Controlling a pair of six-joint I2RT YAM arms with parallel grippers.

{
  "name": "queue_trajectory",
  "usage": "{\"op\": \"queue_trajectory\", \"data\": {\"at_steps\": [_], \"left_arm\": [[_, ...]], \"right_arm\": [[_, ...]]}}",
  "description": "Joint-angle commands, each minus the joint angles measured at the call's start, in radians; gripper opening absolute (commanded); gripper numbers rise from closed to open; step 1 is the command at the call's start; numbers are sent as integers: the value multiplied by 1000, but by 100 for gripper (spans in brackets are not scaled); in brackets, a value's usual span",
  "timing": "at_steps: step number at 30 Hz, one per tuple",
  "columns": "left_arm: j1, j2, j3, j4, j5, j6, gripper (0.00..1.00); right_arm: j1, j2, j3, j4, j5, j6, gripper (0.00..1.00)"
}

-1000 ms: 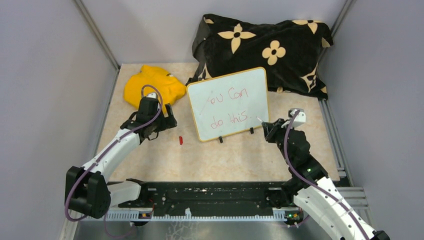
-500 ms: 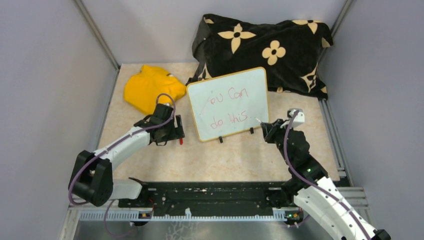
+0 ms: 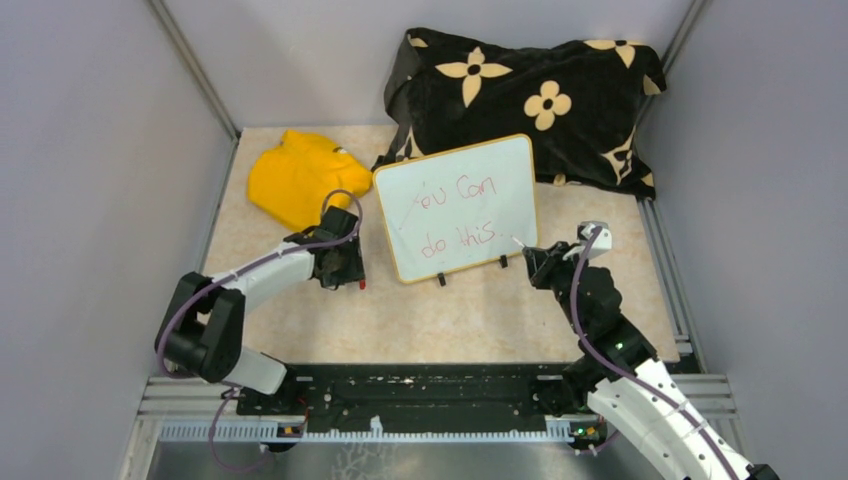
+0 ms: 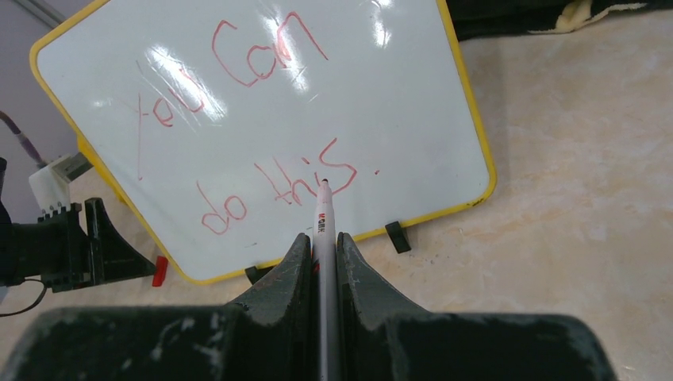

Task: Write a sentence on the whiteboard
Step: Close the whiteboard marker at the center of the board.

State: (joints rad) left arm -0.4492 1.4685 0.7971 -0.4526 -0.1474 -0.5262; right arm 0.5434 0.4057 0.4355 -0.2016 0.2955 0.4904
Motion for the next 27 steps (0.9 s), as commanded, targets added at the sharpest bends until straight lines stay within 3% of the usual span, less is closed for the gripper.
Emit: {"op": "queue_trajectory", "data": {"at_steps": [1,18,27], "left_arm": [[-11,21,44,7,2,10,54],[-40,101,94,0,-36,-3,46],[-39,108,86,-20,-83,-24,34]], "right_arm": [[16,-22,1,57,17,-4,0],[15,-33,-12,62,21,0,0],[16,-35,-13,60,20,1,0]]}}
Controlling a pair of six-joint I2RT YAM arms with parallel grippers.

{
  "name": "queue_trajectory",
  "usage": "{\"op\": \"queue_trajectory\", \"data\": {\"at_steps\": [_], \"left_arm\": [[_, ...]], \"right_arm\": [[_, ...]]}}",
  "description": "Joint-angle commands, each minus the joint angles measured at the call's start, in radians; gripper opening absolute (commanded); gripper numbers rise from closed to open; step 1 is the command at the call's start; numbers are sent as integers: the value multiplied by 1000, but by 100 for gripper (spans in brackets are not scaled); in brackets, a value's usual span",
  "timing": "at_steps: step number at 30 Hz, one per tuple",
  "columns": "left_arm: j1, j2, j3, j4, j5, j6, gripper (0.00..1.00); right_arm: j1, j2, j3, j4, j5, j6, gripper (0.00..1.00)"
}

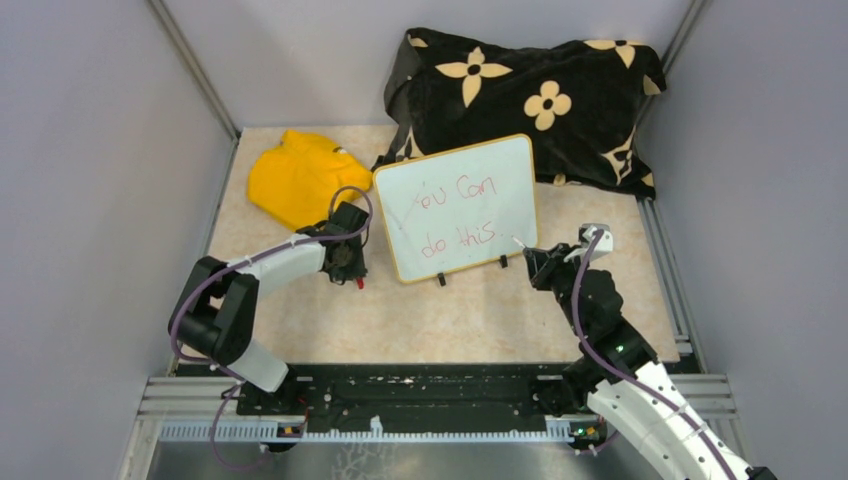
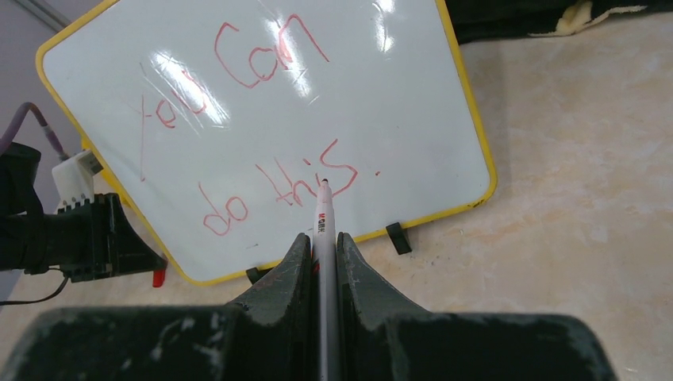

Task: Write a sentence on the whiteboard
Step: Close the whiteboard marker at the center of the board.

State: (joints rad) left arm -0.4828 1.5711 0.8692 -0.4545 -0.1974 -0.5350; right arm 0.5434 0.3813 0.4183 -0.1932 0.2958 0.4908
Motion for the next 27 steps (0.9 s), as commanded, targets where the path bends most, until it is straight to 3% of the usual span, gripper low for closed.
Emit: {"op": "queue_trajectory", "data": {"at_steps": [1,9,18,27], "left_arm": [[-6,5,12,-19,-34,-16,34],[-5,-20,4,-39,-55,-31,34],[-4,-30,40,-65,-15,-95,51],[-6,-21,35,-76,-16,-227,48]], "right_arm": [[16,-10,5,53,20,1,0],[16,-6,4,55,19,2,0],[15,-2,3,60,14,2,0],[16,-3,0,60,12,3,0]]}}
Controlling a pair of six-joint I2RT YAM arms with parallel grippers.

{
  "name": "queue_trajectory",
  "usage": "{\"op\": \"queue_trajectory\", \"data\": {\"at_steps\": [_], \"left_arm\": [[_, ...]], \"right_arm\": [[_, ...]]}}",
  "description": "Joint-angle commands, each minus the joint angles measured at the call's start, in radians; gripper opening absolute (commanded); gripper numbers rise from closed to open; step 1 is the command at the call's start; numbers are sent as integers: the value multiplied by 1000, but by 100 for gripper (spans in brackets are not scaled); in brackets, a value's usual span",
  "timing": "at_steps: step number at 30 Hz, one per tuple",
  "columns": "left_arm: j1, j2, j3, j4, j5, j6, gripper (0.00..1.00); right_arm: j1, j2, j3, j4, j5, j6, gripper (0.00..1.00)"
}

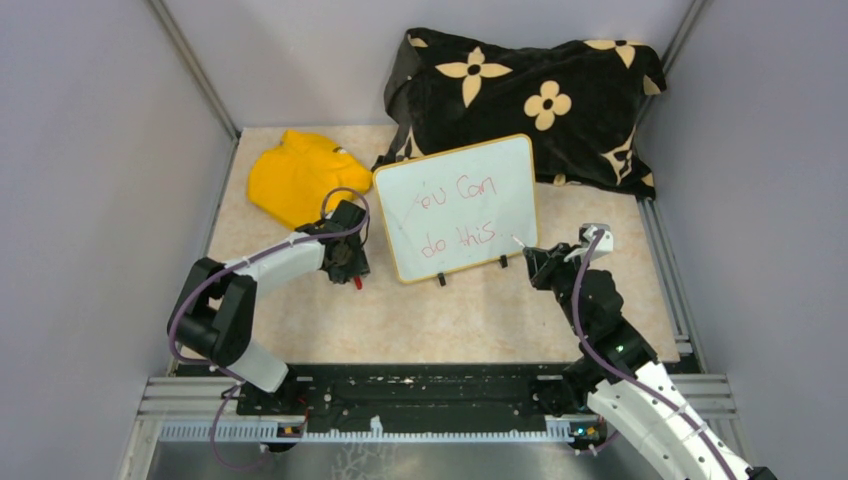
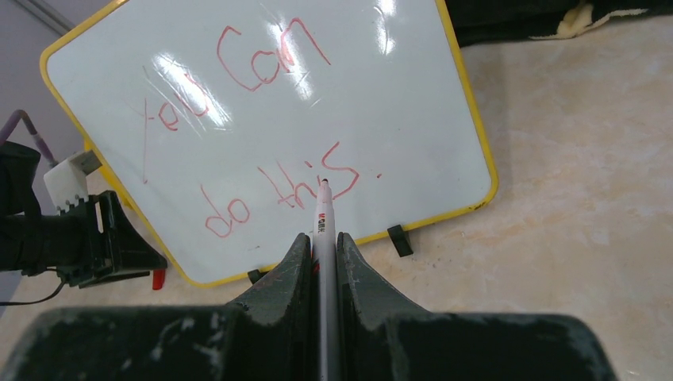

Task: Write a sentence on the whiteboard
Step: Close the whiteboard marker at the center of the board.

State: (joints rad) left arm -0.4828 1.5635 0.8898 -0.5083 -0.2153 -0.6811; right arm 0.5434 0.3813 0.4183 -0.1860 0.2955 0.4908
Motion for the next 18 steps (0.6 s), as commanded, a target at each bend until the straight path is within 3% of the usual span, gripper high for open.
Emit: {"op": "queue_trajectory", "data": {"at_steps": [1,18], "left_arm": [[-6,-13,11,-24,-1,-84,48],[-10,1,-11,-76,-49,-1,39]], "right_arm": [[16,-3,0,53,13,3,0],[15,-4,-3,56,5,5,0]]}}
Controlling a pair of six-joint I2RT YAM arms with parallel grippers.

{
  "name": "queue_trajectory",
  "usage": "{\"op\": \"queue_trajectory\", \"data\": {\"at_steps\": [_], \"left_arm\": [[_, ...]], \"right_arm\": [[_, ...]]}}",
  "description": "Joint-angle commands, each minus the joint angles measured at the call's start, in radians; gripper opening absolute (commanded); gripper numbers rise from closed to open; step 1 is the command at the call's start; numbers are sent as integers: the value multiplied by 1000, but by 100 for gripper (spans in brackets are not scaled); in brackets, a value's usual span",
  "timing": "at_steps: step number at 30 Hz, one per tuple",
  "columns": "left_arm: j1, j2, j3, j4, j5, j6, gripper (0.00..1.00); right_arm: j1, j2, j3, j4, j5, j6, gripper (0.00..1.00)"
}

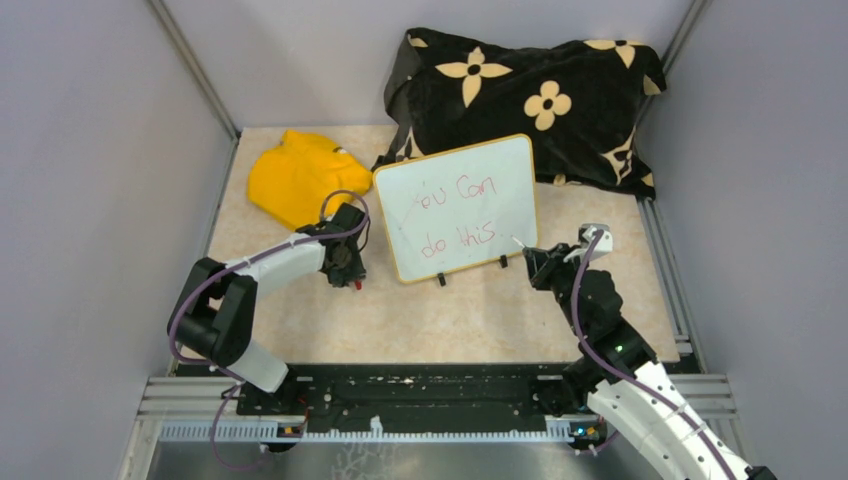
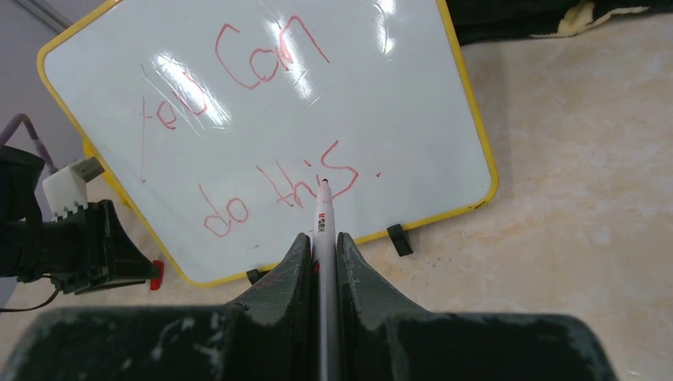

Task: Write a sentence on the whiteboard
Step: Close the whiteboard marker at the center of the board.

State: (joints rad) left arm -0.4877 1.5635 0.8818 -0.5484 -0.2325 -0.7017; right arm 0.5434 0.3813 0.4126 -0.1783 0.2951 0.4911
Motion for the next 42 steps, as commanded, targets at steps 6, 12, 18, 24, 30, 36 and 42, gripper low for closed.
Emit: {"op": "queue_trajectory", "data": {"at_steps": [6,12,18,24,30,36,42], "left_arm": [[-6,-14,6,-57,-75,39,39],[-6,-36,20,-51,-58,74,40],[-5,-46,33,-11,-8,141,47],[-5,-1,51,-19,17,231,50],[-6,5,25,0,15,227,42],[-6,48,25,16,23,188,38],[-5,74,17,14,-8,165,35]], "right_arm": [[16,-4,3,46,5,4,0],[16,-5,4,45,6,4,0],[16,-5,4,43,6,5,0],[16,-3,6,42,7,4,0],[15,2,4,48,3,4,0],[16,1,6,42,3,4,0],[16,-1,7,43,1,4,0]]}}
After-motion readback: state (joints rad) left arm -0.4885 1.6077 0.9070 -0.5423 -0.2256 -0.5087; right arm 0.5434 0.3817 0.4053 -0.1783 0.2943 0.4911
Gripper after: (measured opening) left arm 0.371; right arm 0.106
